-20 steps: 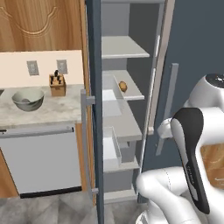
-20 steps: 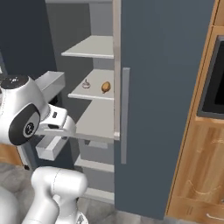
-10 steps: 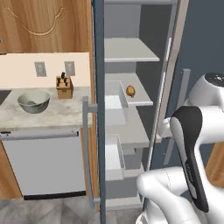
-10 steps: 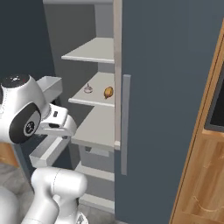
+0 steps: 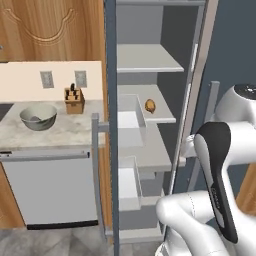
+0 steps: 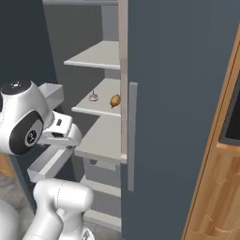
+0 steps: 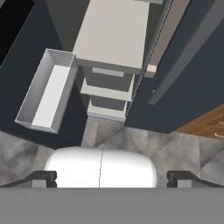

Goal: Take the eggplant, chicken drumstick, and garlic from the freezer and place them in the bowl on the counter.

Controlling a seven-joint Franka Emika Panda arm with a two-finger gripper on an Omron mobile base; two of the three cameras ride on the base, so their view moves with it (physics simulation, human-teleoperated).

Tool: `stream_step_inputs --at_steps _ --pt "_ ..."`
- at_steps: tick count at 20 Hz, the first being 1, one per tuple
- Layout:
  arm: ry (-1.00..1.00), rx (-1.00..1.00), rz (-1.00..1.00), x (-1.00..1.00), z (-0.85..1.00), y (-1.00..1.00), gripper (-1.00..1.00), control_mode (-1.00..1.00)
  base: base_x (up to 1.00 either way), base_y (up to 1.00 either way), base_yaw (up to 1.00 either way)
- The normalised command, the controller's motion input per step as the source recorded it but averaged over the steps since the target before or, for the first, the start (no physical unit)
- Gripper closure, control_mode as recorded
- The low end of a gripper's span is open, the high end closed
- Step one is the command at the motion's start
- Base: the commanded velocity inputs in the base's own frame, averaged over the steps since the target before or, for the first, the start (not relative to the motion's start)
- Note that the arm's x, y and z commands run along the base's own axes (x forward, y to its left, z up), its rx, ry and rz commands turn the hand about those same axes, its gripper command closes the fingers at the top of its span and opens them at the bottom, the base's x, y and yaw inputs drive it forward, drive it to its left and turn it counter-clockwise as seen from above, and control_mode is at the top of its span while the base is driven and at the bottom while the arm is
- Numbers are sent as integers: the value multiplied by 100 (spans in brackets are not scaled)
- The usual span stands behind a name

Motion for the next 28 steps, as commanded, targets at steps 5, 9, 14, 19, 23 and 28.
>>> stream_step_inputs --at_steps 5,9,14,19,23,28 --pt "0 0 0 0 0 0 -100 100 45 -10 0" --pt "0 0 0 0 0 0 -100 100 62 0 0" --pt "0 0 0 0 0 0 -100 100 42 13 -5" --pt "0 0 0 0 0 0 -100 100 11 28 -11" --pt "0 0 0 0 0 0 -100 100 13 36 -12" --pt "0 0 0 0 0 0 -100 100 34 1 -1"
